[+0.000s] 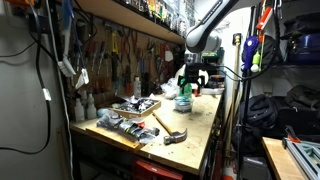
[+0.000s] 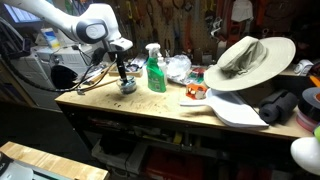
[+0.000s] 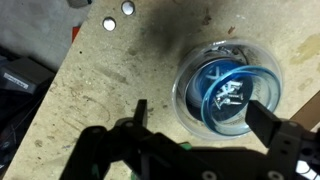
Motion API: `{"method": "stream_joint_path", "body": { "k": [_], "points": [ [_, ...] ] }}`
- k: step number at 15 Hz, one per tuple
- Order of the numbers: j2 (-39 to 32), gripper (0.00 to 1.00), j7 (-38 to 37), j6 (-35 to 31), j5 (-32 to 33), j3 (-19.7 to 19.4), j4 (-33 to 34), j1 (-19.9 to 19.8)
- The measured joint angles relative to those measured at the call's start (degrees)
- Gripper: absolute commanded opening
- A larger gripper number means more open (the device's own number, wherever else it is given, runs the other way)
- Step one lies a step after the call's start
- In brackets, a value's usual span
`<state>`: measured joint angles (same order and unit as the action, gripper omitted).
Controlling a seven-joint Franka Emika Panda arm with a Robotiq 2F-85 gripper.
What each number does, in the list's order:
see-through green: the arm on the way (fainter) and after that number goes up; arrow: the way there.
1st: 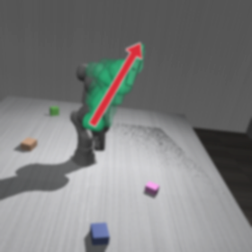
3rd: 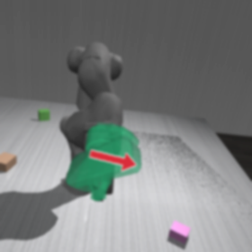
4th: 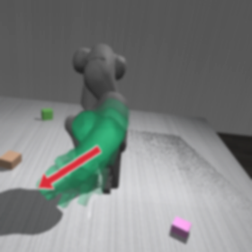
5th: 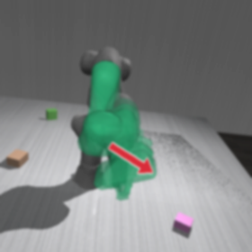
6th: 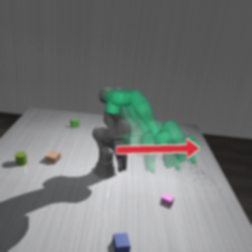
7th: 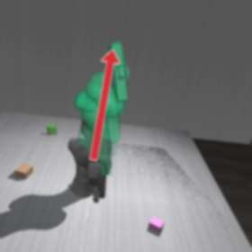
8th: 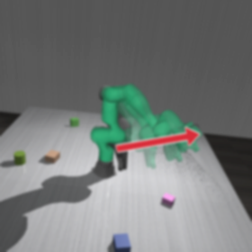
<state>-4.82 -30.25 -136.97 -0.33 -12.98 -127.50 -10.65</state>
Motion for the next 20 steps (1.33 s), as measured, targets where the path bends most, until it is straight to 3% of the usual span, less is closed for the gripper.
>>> {"method": "stream_joint_path", "body": {
  "k": [2,3,4,6,8,11,12,16,20],
  "points": [
    [-0.34,0.85,-0.42,0.00,0.00,0.00,0.27,0.01],
    [-0.52,0.75,-0.56,0.00,0.00,0.00,0.37,0.01],
    [-0.71,0.78,-0.70,0.00,-0.01,0.00,0.48,0.01],
    [-1.12,0.68,-0.95,0.00,-0.02,0.00,0.77,0.02],
    [-1.46,0.70,-1.11,0.00,-0.05,0.00,1.00,0.07],
    [-1.81,0.57,-1.19,0.00,-0.21,0.05,1.34,0.27],
    [-1.89,0.61,-1.27,0.00,-0.22,0.10,1.47,0.32],
    [-2.20,0.58,-1.67,-0.47,-0.23,0.18,1.66,0.61],
    [-2.59,0.47,-2.25,-1.13,-0.23,0.23,1.66,0.83]
  ]
}}
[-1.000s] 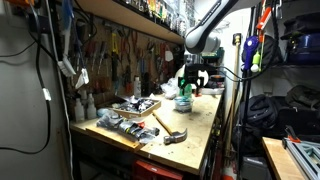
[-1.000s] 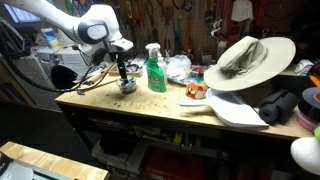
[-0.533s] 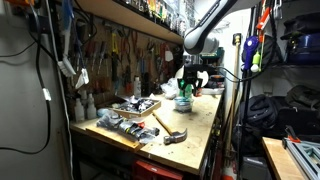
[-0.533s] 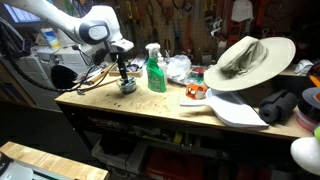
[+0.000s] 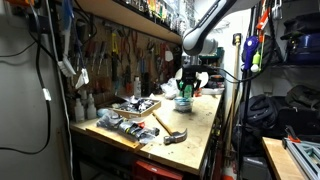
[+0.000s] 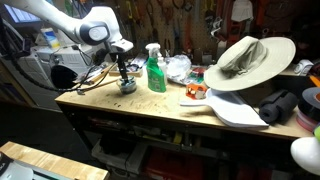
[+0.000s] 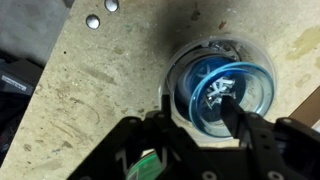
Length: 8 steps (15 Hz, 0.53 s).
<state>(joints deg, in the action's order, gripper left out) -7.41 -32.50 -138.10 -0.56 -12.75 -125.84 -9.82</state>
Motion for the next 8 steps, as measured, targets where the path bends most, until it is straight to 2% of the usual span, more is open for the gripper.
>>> {"method": "stream_joint_path", "body": {
  "k": [1,4,6,8],
  "points": [
    [-0.08,0.38,-0.03,-0.17,0.00,0.00,0.00,0.04],
    [-0.25,0.36,-0.09,-0.52,0.00,0.01,0.00,0.14],
    [-0.42,0.44,-0.12,-0.88,0.00,0.02,0.00,0.15],
    [-0.64,0.40,-0.12,-1.18,0.00,0.03,0.00,0.19]
  ]
}}
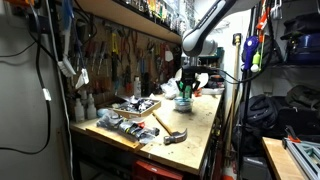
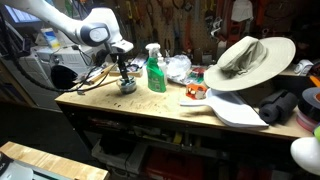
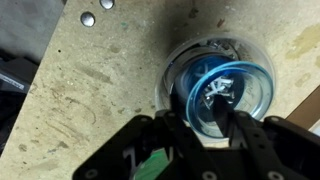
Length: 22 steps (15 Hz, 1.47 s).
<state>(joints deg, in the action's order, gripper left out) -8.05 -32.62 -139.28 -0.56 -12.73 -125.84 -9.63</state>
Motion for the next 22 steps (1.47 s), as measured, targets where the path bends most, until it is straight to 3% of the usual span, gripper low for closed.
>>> {"method": "stream_joint_path", "body": {
  "k": [2,4,6,8,22],
  "points": [
    [-0.33,0.34,-0.01,-0.22,0.00,0.00,0.00,0.05],
    [-0.69,0.14,-0.04,-0.46,0.00,0.00,0.00,0.13],
    [-0.98,0.05,-0.06,-0.78,0.00,0.01,0.00,0.22],
    [-1.05,0.09,-0.09,-0.92,0.00,-0.04,0.04,0.22],
    [1.63,0.08,0.28,-1.14,-2.32,-1.46,-0.20,-0.85]
  ]
}}
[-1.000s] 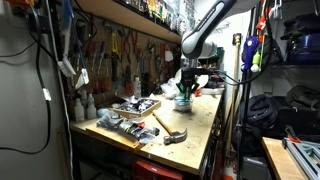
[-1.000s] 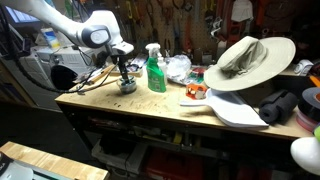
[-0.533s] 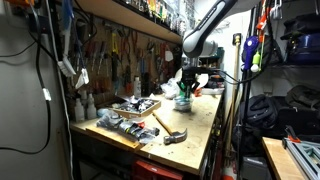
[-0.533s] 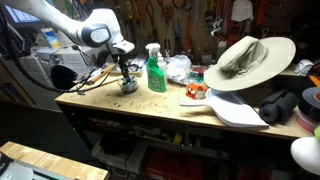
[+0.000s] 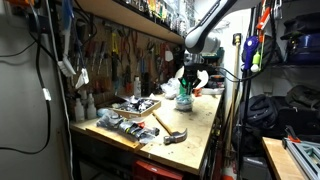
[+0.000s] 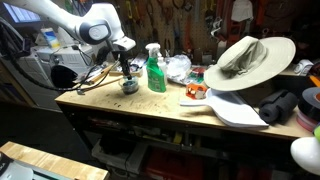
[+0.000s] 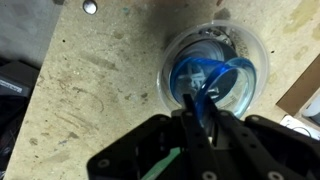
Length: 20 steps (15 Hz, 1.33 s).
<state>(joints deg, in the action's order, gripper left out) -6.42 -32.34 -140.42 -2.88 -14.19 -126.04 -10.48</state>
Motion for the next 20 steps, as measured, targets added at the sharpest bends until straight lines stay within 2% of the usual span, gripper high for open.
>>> {"method": "stream_joint_path", "body": {
  "k": [10,15,20],
  "points": [
    [3.17,0.08,10.65,-1.18,-12.40,0.08,-0.98,-0.98],
    [6.22,0.08,19.82,-2.03,-18.13,0.14,-3.30,-1.14],
    [10.11,0.08,33.71,-1.63,-28.44,0.13,-5.76,-1.15]
  ]
}}
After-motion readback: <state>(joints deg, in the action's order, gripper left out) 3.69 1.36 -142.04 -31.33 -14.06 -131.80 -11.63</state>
